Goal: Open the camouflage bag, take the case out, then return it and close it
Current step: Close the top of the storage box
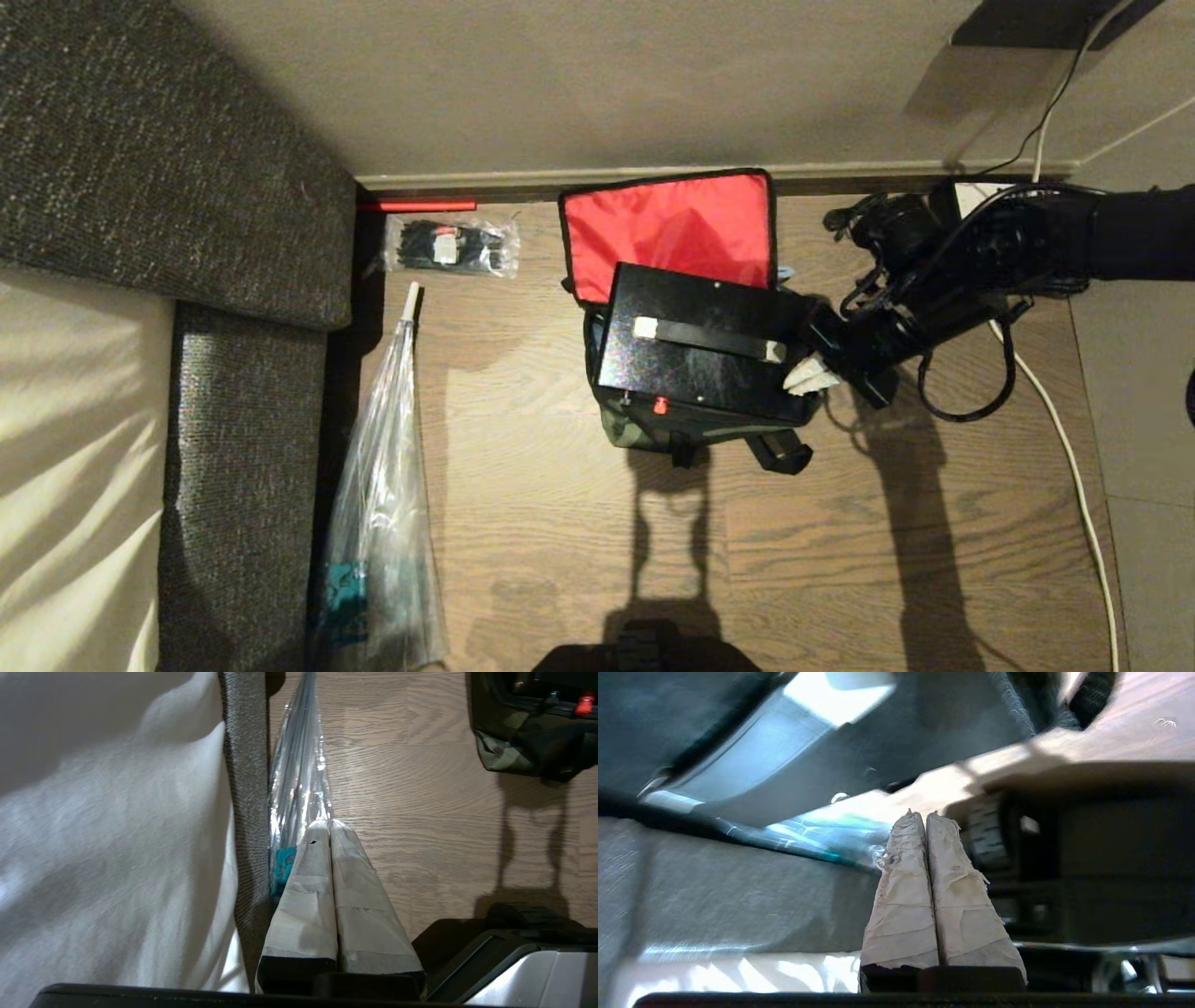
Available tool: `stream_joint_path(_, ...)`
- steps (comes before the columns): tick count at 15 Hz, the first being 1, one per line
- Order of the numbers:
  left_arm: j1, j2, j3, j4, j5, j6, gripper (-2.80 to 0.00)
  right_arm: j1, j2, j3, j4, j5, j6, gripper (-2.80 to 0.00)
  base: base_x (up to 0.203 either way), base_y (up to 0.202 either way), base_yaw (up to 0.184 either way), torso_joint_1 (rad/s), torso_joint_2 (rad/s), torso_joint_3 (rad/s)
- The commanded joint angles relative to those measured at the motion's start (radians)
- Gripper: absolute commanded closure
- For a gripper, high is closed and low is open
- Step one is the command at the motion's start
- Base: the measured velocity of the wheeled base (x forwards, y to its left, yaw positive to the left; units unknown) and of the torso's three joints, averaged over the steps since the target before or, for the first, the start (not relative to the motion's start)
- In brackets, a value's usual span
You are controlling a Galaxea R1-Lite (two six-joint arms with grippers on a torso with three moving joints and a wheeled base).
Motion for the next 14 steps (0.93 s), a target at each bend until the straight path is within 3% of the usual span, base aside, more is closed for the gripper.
stream_joint_path(1,0.001,-0.002,0.000,0.000,0.000,0.000,0.00,-0.024,-0.026,-0.048,-0.022,0.000,-0.021,0.00,0.000,0.000,0.000,0.000,0.00,0.000)
stream_joint_path(3,0.001,-0.002,0.000,0.000,0.000,0.000,0.00,-0.082,-0.021,-0.064,-0.078,-0.025,-0.159,0.00,0.000,0.000,0.000,0.000,0.00,0.000)
stream_joint_path(5,0.001,-0.002,0.000,0.000,0.000,0.000,0.00,-0.131,-0.004,-0.044,-0.057,-0.100,-0.321,0.00,0.000,0.000,0.000,0.000,0.00,0.000)
stream_joint_path(6,0.001,-0.002,0.000,0.000,0.000,0.000,0.00,-0.154,0.005,-0.045,-0.045,-0.106,-0.348,0.00,0.000,0.000,0.000,0.000,0.00,0.000)
stream_joint_path(7,0.001,-0.002,0.000,0.000,0.000,0.002,0.00,-0.164,0.014,-0.070,-0.065,-0.071,-0.344,0.00,0.000,0.000,0.000,0.000,0.00,0.000)
stream_joint_path(10,0.001,-0.002,0.000,0.000,0.000,0.000,0.00,-0.173,0.046,-0.118,-0.307,0.024,-0.184,0.00,0.000,0.000,0.000,0.000,0.00,0.000)
stream_joint_path(12,0.000,-0.002,0.000,0.000,0.000,0.001,0.00,-0.173,0.083,-0.141,-0.379,0.021,-0.177,0.00,0.000,0.000,0.000,0.000,0.00,0.000)
stream_joint_path(14,0.000,-0.002,0.000,0.000,0.000,0.000,0.00,-0.173,0.133,-0.155,-0.477,-0.043,-0.184,0.00,0.000,0.000,0.000,0.000,0.00,0.000)
